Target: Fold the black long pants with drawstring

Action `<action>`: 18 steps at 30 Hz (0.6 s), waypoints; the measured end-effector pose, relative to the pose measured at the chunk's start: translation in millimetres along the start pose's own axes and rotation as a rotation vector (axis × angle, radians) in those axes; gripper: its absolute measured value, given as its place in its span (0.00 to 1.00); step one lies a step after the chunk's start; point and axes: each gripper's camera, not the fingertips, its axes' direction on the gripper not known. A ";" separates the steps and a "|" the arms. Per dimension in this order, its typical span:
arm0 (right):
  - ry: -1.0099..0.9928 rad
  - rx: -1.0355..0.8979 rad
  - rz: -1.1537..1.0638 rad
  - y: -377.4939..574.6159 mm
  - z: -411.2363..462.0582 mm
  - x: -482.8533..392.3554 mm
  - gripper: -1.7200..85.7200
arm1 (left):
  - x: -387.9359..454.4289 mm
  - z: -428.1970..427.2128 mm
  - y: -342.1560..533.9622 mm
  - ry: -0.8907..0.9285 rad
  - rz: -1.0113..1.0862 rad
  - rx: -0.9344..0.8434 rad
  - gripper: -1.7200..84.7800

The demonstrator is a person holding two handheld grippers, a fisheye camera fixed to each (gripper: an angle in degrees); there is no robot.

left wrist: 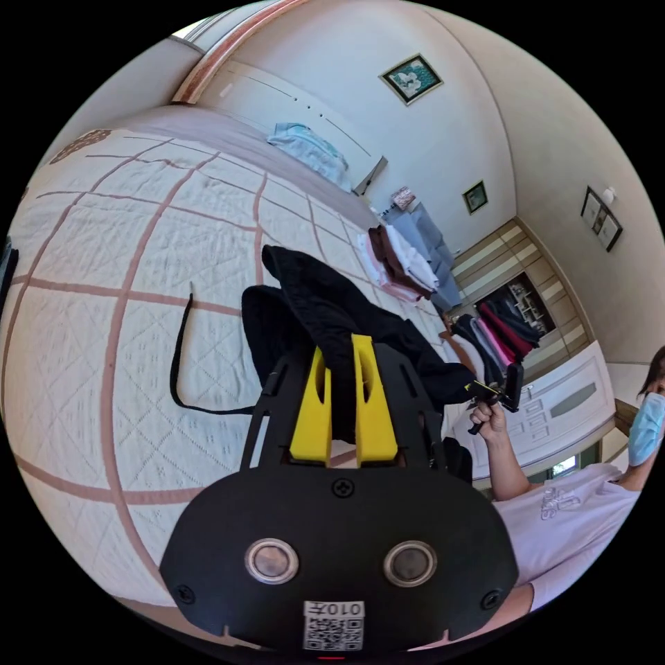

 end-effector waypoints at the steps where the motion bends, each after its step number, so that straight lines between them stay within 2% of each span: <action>1: 0.018 0.056 0.012 -7.0 -29.1 -0.2 0.08 | 2.1 -6.6 -5.9 0.010 0.012 -0.004 0.12; 4: 0.181 0.176 0.057 -15.8 -102.9 1.4 0.08 | 14.8 -45.6 -35.1 -0.064 0.066 -0.042 0.12; 8: 0.437 0.232 0.173 -18.3 -161.8 16.4 0.08 | 0.5 -103.2 -63.5 -0.212 -0.001 -0.065 0.13; 11: 0.652 0.106 0.257 -27.4 -166.0 47.8 0.08 | -32.0 -111.1 -72.6 -0.263 -0.086 -0.126 0.13; 13: 0.785 -0.048 0.306 -27.9 -135.3 88.2 0.07 | -56.4 -94.1 -68.6 -0.291 -0.156 -0.213 0.14; 16: 0.823 -0.258 0.373 -10.9 -81.7 141.3 0.08 | -79.4 -55.9 -44.8 -0.377 -0.241 -0.342 0.15; 18: 0.836 -0.292 0.369 3.4 -62.9 149.4 0.08 | -73.1 -38.0 -22.3 -0.474 -0.227 -0.370 0.16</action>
